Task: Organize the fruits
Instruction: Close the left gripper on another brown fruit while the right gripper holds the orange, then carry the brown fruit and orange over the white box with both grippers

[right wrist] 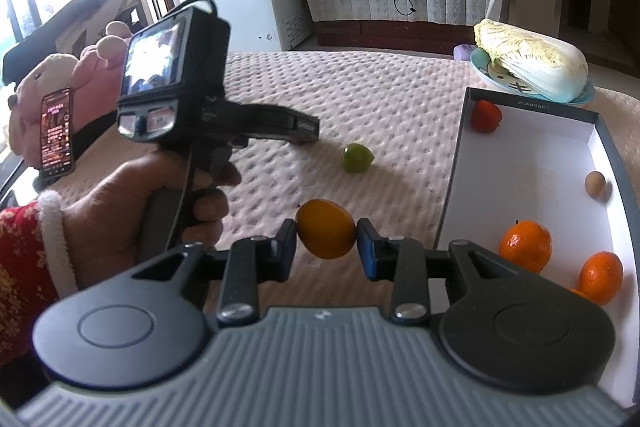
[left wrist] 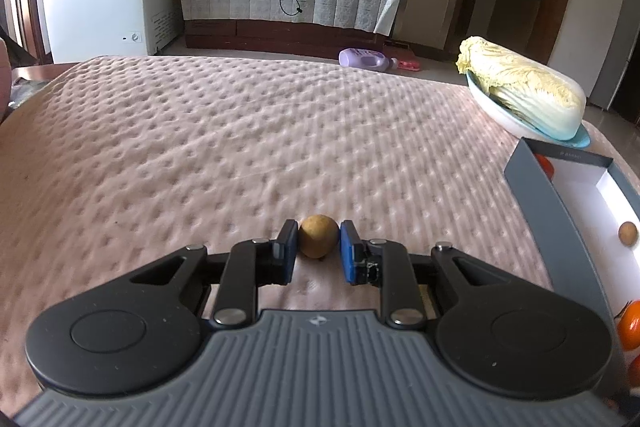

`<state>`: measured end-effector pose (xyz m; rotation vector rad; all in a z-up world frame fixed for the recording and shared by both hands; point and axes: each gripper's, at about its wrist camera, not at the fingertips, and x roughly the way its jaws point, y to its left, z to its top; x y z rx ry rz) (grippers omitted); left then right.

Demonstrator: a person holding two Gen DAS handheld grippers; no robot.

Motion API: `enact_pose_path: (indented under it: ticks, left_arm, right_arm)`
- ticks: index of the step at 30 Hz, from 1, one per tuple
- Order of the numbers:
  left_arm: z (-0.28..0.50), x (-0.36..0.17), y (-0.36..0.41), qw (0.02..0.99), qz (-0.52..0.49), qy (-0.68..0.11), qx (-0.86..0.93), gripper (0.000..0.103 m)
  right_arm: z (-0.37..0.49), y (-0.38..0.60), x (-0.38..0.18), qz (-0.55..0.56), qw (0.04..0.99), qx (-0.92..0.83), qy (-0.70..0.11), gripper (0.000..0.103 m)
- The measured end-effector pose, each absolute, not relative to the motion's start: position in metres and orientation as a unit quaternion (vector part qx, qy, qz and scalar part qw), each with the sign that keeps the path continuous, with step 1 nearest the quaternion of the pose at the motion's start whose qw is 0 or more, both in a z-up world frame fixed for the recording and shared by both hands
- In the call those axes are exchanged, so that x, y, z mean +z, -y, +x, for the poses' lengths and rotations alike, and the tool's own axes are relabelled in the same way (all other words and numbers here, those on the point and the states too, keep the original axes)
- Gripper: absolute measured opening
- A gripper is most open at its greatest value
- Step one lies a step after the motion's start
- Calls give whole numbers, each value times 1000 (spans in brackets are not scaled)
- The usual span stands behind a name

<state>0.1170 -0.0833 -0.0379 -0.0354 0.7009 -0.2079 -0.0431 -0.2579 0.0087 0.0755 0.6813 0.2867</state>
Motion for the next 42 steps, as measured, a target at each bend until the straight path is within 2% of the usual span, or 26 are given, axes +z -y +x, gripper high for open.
enact_pose_path:
  ticks: [11,19,29,42]
  left_arm:
    - [98,-20,68,939,-15,-333,-82,27]
    - [55,15,52,950,-17,-307,-58,27]
    - [-9,29,37,948,-17,-313,-45,27]
    - [-68,37,71,947,-1,-311,-83,27]
  right_arm:
    - [-37,255,14,49,938,131,-318,36]
    - [-42,255,17,55,941,135,-305,36]
    - [-67,270,30,75,950,126,-277,36]
    - [-126,285,39,78,959,92,-257,36]
